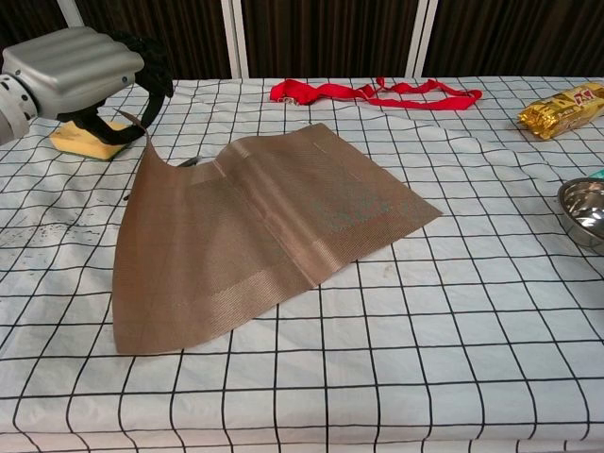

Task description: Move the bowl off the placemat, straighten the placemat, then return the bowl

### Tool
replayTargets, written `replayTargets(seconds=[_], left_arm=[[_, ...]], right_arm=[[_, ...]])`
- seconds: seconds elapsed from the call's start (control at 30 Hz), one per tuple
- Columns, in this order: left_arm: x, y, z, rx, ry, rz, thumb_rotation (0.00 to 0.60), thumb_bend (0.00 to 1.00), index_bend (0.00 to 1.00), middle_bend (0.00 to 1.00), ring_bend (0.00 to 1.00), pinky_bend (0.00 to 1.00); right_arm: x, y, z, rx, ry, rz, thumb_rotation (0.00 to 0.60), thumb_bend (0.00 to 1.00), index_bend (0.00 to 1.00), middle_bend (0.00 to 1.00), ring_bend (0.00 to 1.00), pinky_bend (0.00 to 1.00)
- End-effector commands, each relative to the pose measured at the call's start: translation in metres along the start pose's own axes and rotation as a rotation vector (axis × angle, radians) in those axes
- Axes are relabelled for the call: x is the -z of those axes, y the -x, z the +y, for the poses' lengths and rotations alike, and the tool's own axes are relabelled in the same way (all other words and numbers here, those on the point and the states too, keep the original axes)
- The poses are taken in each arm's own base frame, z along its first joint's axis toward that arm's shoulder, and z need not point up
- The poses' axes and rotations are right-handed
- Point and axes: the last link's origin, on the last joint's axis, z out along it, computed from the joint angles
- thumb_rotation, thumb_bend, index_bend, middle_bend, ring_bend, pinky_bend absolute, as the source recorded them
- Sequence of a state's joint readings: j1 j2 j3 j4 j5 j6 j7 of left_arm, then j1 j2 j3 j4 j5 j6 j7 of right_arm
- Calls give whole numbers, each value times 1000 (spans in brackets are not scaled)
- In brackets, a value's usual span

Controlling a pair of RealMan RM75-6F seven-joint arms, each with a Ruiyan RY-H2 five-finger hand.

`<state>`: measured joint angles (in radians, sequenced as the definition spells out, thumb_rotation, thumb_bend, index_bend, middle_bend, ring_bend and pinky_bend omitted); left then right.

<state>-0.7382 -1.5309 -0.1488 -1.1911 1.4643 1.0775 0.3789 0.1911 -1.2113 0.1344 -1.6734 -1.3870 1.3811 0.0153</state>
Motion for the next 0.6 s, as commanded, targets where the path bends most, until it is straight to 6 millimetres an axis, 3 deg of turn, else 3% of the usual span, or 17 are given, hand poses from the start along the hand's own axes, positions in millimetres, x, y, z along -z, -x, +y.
replayTargets(seconds=[0.03, 0.47, 0.6], left_arm=[[-17, -4, -4, -47, -32, 11, 600, 457, 703, 285, 63, 123], [-42, -8, -30, -164, -140, 17, 600, 454, 703, 283, 63, 122], [-49, -12, -34, -154, -183, 29, 600, 410, 678, 266, 63, 116]], right_arm=[[0, 0, 0, -1, 0, -1, 600, 228, 89, 17, 16, 171], [0, 2, -1, -5, -2, -14, 600, 228, 89, 17, 17, 171], [0, 3, -2, -2, -4, -19, 600, 227, 89, 17, 16, 171]])
